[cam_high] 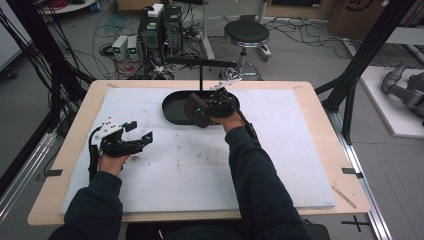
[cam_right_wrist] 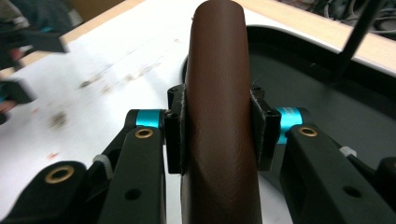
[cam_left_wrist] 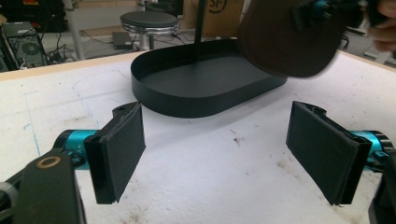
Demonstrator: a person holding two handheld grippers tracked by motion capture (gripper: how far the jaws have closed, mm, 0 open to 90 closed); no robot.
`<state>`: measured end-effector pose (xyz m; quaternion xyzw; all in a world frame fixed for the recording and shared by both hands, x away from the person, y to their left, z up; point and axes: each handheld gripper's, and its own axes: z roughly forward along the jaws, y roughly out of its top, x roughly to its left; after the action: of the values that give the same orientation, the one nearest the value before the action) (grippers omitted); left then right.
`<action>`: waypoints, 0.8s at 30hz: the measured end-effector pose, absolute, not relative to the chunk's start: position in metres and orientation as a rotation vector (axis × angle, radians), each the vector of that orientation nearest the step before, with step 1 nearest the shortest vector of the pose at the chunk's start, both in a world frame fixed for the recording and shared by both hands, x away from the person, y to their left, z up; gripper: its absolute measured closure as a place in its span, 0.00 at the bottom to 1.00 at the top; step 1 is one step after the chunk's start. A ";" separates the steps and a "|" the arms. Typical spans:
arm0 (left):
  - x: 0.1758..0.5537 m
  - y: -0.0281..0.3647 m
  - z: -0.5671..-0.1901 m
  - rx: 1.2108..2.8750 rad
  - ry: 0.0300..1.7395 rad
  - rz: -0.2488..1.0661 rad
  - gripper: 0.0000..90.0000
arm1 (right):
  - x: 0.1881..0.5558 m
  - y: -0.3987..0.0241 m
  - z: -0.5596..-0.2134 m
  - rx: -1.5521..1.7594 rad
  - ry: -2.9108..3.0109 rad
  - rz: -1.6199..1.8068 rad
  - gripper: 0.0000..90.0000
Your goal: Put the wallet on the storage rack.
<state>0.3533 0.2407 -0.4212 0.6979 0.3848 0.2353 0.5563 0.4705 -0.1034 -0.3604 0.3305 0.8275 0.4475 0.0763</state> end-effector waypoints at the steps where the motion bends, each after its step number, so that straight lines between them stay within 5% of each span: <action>1: 0.353 0.240 -0.421 1.647 0.907 0.561 0.22 | 0.474 -0.102 -0.361 0.998 2.459 1.349 0.72; 24: 0.352 0.237 -0.421 1.661 0.875 0.562 0.22 | 0.527 -0.072 -0.417 1.365 2.255 1.374 0.70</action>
<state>0.3522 0.2369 -0.4208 0.7039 0.3707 0.2382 0.5571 0.5270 -0.0721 -0.4167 0.4575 0.7560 0.4605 0.0843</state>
